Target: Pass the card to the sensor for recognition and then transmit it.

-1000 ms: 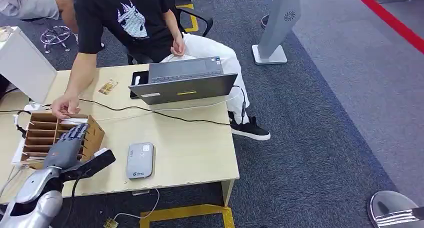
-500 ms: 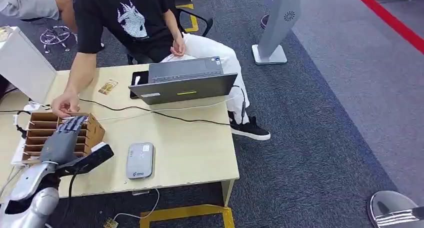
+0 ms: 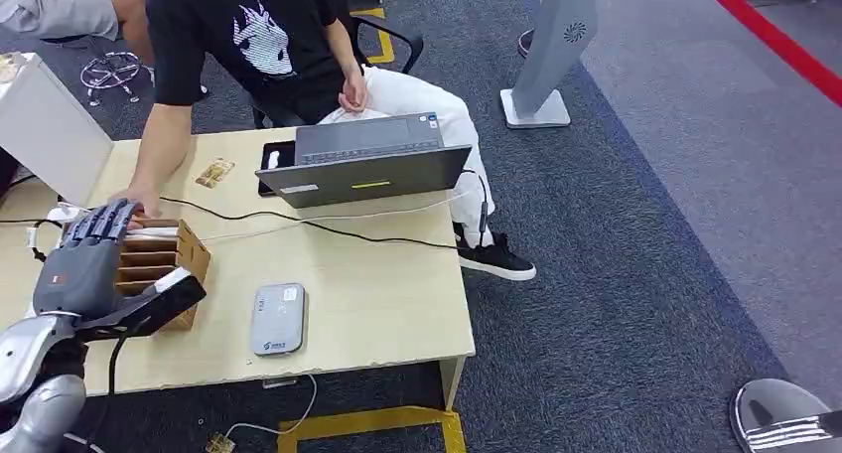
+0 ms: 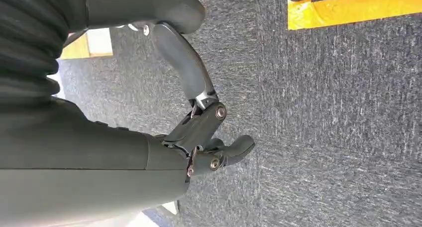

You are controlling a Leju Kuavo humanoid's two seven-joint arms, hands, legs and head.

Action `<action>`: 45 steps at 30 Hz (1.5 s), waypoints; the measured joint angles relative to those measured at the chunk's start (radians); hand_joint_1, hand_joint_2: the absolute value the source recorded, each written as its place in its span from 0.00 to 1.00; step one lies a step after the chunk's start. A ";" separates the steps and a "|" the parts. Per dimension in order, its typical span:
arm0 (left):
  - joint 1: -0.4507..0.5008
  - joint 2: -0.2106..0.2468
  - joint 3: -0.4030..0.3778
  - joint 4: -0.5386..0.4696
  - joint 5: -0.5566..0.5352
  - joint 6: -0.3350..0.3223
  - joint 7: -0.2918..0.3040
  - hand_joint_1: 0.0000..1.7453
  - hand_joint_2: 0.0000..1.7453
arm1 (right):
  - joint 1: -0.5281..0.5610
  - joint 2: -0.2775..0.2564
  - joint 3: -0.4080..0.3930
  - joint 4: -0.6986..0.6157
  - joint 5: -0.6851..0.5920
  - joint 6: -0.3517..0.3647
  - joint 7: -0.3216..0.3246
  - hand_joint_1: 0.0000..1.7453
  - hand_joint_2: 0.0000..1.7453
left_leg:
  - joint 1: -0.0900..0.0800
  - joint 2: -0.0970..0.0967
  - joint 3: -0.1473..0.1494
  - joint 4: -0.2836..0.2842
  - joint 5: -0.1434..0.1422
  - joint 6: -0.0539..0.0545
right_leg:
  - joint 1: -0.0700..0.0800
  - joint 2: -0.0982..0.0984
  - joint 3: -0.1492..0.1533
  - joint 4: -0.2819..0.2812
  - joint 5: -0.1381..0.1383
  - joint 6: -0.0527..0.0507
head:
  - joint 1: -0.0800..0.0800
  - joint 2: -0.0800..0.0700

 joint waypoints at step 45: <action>0.215 0.052 0.071 0.002 0.057 -0.070 0.092 0.00 1.00 | 0.007 0.000 0.039 0.010 -0.094 0.018 0.000 0.00 1.00 | 0.000 0.000 0.000 0.000 0.000 0.000 | 0.000 0.000 0.000 0.000 0.000 0.000 | 0.000 0.000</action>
